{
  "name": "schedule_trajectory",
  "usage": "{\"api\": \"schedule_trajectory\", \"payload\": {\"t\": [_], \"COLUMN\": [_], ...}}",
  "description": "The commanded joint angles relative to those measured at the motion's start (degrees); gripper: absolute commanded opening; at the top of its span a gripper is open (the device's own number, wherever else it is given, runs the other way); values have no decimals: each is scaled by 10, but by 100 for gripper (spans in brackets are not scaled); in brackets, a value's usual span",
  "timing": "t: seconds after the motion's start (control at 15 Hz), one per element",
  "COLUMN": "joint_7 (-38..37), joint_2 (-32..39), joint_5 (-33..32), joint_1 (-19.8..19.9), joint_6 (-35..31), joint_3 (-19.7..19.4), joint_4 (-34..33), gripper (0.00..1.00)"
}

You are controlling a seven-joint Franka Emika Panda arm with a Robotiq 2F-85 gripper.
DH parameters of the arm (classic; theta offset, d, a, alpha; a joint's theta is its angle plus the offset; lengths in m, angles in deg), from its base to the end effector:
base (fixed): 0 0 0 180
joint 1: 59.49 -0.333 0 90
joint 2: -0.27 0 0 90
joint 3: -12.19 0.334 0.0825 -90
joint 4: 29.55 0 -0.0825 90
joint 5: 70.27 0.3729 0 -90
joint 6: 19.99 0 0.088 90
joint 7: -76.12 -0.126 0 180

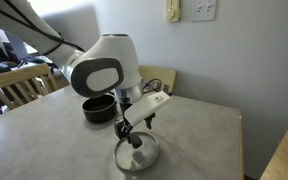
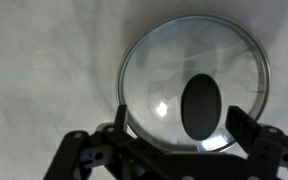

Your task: Pick up the lid and close the pot

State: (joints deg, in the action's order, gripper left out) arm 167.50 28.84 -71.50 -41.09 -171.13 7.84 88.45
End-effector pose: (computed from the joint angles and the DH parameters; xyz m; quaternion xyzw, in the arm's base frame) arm 0.5578 -0.2326 0.2033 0.8168 0.5751 0.0023 0.0467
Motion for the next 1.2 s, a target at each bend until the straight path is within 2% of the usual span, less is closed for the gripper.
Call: {"api": "schedule_trajectory", "payload": {"t": [0.0,0.4,1.13], "joint_7": [27,29,28], "joint_2": [23,40,25], "joint_5": [2,4,-5], "joint_1": [25,42,35], "joint_6": [2,8,18], "joint_3": [20,24,30], "joint_4": [-23,-24,-10], "gripper": [100,100,100]}}
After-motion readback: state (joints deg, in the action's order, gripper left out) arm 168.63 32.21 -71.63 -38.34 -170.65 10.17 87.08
